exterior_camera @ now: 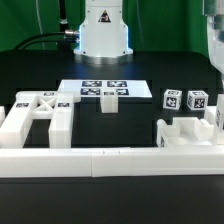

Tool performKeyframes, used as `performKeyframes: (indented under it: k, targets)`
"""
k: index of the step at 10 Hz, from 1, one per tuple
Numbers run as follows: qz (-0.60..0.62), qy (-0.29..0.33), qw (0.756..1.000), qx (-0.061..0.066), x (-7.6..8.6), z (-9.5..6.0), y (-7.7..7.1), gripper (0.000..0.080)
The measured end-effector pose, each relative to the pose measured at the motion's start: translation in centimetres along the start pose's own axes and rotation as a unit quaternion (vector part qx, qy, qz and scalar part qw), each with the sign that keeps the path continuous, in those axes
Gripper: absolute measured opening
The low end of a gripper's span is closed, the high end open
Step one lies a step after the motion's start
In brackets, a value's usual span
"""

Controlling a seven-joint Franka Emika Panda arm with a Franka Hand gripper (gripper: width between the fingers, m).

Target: Assemble chair

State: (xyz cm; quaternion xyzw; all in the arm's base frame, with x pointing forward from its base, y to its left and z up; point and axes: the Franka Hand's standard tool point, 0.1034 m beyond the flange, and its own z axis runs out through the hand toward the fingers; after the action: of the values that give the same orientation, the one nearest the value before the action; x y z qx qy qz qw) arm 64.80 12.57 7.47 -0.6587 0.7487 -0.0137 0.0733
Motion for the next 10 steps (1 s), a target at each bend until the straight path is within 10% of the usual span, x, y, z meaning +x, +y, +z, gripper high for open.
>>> performKeyframes:
  k: [6,10]
  targets:
    - [-0.192,0.001,0.981,0.004,0.11,-0.08,-0.22,0.0647]
    - [-0.389,0.001,0.921,0.000,0.29,-0.05,-0.12,0.0649]
